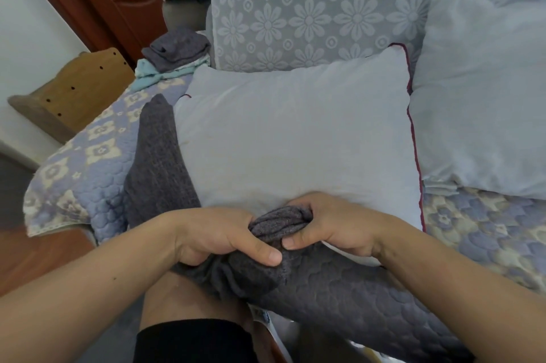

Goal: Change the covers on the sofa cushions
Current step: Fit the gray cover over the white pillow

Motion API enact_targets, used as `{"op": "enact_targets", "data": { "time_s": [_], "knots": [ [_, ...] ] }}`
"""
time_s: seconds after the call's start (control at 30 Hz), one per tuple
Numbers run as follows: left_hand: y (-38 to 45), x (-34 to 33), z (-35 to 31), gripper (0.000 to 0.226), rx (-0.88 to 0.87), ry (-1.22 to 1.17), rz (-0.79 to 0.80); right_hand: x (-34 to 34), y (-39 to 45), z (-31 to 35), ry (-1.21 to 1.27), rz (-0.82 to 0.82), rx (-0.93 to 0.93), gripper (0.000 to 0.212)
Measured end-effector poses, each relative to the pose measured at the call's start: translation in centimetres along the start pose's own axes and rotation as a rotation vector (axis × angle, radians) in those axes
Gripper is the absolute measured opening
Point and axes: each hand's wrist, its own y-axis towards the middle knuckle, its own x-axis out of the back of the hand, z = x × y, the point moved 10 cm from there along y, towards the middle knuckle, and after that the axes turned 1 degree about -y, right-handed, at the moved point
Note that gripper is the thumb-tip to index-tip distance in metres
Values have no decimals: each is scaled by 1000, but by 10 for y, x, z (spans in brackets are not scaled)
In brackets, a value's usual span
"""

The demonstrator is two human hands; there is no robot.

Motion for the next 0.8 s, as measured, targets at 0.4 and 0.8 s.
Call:
{"op": "enact_targets", "data": {
  "time_s": [0.4,0.8],
  "knots": [
    [-5,0,-13,31,-95,98,-135,10,1,-5,120,-89,-20,32],
    [-9,12,-9,43,-220,-105,-187,8,2,-11,68,-88,-36,32]
  ]
}}
